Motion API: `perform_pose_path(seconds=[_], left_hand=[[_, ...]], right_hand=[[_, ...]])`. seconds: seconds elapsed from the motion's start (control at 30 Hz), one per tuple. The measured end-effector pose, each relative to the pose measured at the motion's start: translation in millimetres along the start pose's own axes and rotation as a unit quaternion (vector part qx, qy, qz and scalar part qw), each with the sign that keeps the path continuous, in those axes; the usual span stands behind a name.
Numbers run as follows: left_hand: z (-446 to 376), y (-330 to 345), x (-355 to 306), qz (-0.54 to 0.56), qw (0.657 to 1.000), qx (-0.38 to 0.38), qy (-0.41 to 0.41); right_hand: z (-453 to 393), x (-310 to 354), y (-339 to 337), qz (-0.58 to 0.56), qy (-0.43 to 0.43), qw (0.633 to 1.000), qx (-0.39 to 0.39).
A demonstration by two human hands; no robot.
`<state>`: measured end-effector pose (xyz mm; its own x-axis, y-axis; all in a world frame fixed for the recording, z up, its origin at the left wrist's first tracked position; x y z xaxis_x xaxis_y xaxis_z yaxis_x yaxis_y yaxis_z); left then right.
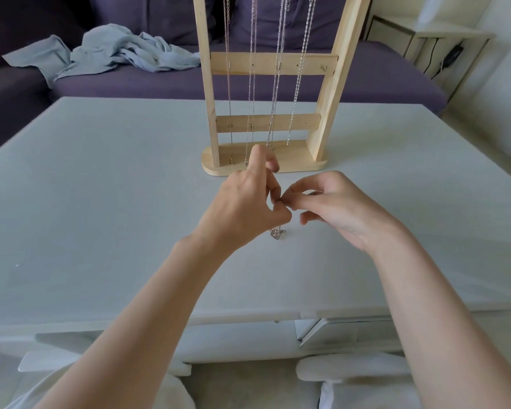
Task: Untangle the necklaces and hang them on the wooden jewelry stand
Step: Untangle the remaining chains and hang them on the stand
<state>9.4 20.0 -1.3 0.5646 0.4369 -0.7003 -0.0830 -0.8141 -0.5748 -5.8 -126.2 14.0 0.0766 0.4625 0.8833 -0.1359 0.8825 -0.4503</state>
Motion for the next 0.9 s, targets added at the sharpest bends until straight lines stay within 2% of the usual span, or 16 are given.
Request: perform_pose_path(seconds=[0.17, 0.57, 0.9], left_hand=[[0.0, 1.0, 1.8, -0.010, 1.000, 0.016, 0.003], [2.3, 1.5, -3.3, -0.009, 0.997, 0.072, 0.033], [4.6, 2.3, -6.9, 0.026, 0.998, 0.061, 0.018]], right_hand=[[1.1, 5.2, -1.6, -0.020, -0.039, 0.999, -0.026], [4.5, 0.6, -7.4, -0.022, 0.014, 0.997, 0.076], [3.5, 1.5, -0.3, -0.046, 0.012, 0.995, 0.082]])
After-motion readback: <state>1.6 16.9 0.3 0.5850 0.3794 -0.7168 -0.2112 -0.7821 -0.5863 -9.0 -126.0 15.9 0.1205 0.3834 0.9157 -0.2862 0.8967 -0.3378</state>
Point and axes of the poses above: each hand's wrist, its own z-axis away from the middle knuckle, its own y-axis out of the palm, x = y × z, the point moved 1 cm from there along -z, towards the middle knuckle, and after that the axes turned 6 degrees about z, right-handed, at the moved point
